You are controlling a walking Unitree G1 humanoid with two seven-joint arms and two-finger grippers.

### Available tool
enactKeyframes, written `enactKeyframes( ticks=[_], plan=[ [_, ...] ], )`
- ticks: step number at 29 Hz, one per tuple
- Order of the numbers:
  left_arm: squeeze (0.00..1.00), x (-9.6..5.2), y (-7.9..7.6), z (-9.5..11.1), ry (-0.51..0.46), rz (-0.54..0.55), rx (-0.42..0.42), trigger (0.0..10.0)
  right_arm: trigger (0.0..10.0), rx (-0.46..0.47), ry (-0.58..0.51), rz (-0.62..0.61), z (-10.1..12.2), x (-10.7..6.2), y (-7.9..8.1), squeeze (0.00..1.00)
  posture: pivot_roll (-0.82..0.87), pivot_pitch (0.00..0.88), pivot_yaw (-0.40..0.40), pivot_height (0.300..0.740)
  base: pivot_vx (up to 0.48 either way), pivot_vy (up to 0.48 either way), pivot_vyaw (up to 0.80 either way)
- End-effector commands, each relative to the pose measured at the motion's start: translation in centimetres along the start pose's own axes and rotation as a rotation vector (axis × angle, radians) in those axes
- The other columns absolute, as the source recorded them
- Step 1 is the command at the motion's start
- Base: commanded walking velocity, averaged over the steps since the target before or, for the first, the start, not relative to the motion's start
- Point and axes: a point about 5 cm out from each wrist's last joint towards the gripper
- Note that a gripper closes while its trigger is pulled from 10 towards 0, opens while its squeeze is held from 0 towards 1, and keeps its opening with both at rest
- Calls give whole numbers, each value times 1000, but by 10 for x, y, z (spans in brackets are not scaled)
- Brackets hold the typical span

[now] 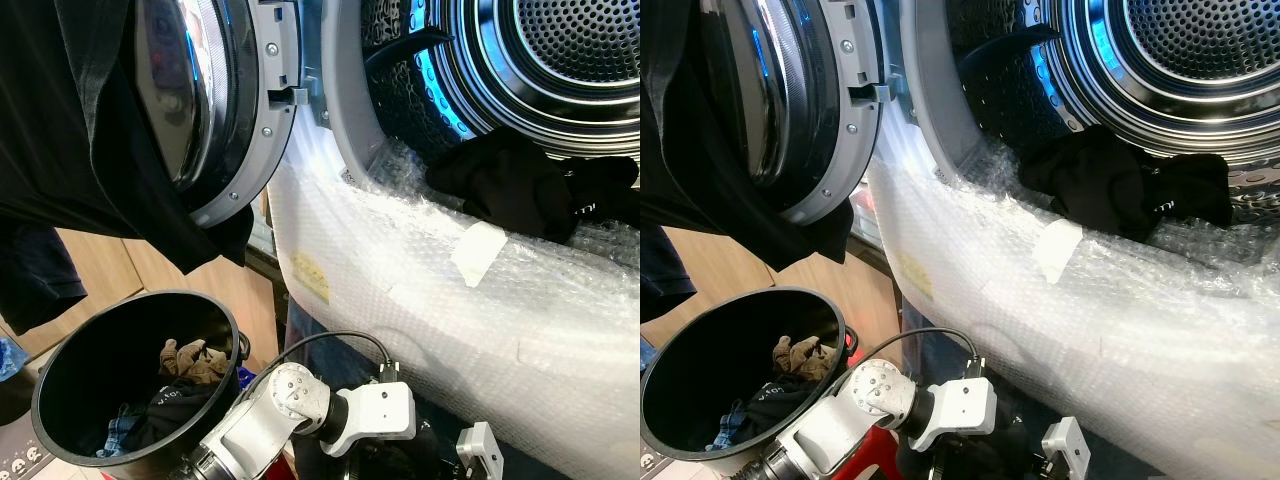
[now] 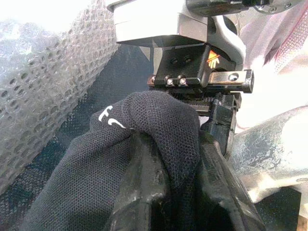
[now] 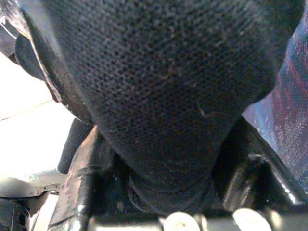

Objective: Clothes washing

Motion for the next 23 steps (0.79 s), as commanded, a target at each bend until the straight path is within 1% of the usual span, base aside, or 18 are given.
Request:
enactKeyframes(
  ticks=[1, 4, 6, 7, 8, 9, 11, 13, 16, 18, 19, 20, 21, 22, 23],
  plan=[
    [0, 8, 5, 23, -83, 29, 56, 10000, 0, -51, -16, 135, 6, 21, 16, 0, 73, 0, 5, 740, 0, 0, 0],
    [0, 6, 6, 24, -88, 36, 52, 10000, 0, -52, -21, 133, 7, 22, 15, 0, 76, 0, 7, 740, 0, 0, 0],
    [0, 5, 7, 23, -90, 62, 45, 10000, 0, -53, -21, 134, 7, 23, 15, 0, 75, 0, 10, 740, 0, 0, 0],
    [741, 4, 5, 22, -93, 53, 31, 10000, 0, -54, -23, 133, 7, 24, 15, 0, 73, 0, 14, 740, 0, 0, 0],
    [1000, 3, 4, 22, -97, 46, 21, 10000, 0, -54, -23, 134, 7, 24, 15, 0, 75, 0, 15, 740, 0, 0, 0],
    [1000, 1, 2, 22, -106, 40, -1, 10000, 0, -55, -23, 136, 6, 24, 16, 0, 75, 0, 16, 740, 0, 0, 0],
    [1000, -3, 0, 22, -115, 26, -18, 10000, 0, -55, -21, 137, 6, 25, 16, 0, 74, 0, 20, 740, 0, 0, 0],
    [1000, -12, -6, 18, -122, -1, -45, 10000, 0, -51, -10, 127, 3, 26, 15, 0, 76, 0, 27, 740, 0, 0, 0],
    [1000, -16, -10, 15, -115, -12, -66, 10000, 0, -50, -14, 127, 2, 27, 16, 0, 76, 0, 29, 740, 0, 0, 0],
    [1000, -22, -10, 13, -119, 8, -94, 10000, 0, -48, -25, 127, 3, 28, 16, 0, 79, 0, 32, 740, 0, 0, 0],
    [1000, -22, -10, 13, -119, 8, -94, 10000, 0, -48, -25, 127, 3, 28, 16, 0, 79, 0, 32, 740, 0, 0, 0],
    [1000, -27, -9, 15, -137, 27, -116, 10000, 0, -48, -26, 128, 2, 29, 17, 0, 79, 0, 33, 740, 0, 0, 0],
    [1000, -27, -9, 15, -137, 27, -116, 10000, 0, -48, -26, 128, 2, 29, 17, 0, 79, 0, 33, 740, 0, 0, 0],
    [1000, -34, -6, 17, -164, 66, -138, 10000, 0, -48, -26, 128, 1, 29, 17, 0, 79, 0, 36, 740, 0, 0, 0],
    [1000, -34, -6, 17, -164, 66, -138, 10000, 0, -48, -26, 128, 1, 29, 17, 0, 79, 0, 36, 740, 0, 0, 0]
  ],
)
Point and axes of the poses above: a point about 5 cm out from each wrist's last joint towards the gripper, its own x axis pointing out of the wrist towards the gripper, its own z axis along the axis of the wrist's last joint, y = z × x, and after that the axes turned 5 degrees about x, right-handed
